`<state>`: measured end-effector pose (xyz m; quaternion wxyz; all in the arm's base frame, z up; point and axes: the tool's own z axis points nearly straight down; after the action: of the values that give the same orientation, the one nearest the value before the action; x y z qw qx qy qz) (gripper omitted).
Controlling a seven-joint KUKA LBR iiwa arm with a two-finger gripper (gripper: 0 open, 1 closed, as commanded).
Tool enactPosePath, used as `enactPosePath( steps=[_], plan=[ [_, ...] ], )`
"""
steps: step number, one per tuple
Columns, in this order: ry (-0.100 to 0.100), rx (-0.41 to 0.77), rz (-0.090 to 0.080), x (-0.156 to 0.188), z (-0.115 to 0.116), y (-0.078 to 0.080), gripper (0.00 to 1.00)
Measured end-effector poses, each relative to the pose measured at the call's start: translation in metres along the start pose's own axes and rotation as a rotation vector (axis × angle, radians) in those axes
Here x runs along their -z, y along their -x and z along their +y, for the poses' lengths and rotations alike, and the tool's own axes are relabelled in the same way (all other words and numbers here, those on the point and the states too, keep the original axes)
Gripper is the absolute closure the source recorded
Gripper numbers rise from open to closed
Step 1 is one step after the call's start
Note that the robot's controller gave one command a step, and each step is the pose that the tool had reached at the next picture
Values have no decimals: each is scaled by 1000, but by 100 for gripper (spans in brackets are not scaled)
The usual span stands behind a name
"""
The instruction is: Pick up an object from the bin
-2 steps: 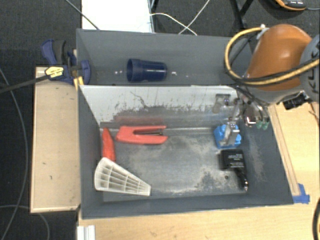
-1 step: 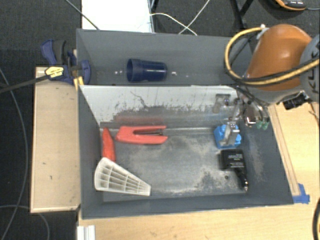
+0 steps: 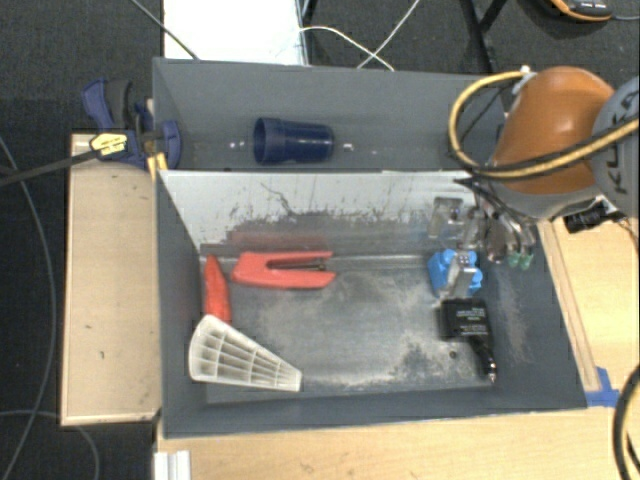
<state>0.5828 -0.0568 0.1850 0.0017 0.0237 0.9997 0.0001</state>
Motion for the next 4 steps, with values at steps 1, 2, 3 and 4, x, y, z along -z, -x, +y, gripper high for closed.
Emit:
enactPosePath(
  steps=[1, 2, 3, 4],
  plan=[
    [1, -26, -2, -6, -12, -7, 0],
    [1, -58, 1, -34, -7, -8, 0],
    [0, -66, -3, -72, -31, -22, 0],
    [3, -67, -8, -77, -28, -26, 0]
  ],
)
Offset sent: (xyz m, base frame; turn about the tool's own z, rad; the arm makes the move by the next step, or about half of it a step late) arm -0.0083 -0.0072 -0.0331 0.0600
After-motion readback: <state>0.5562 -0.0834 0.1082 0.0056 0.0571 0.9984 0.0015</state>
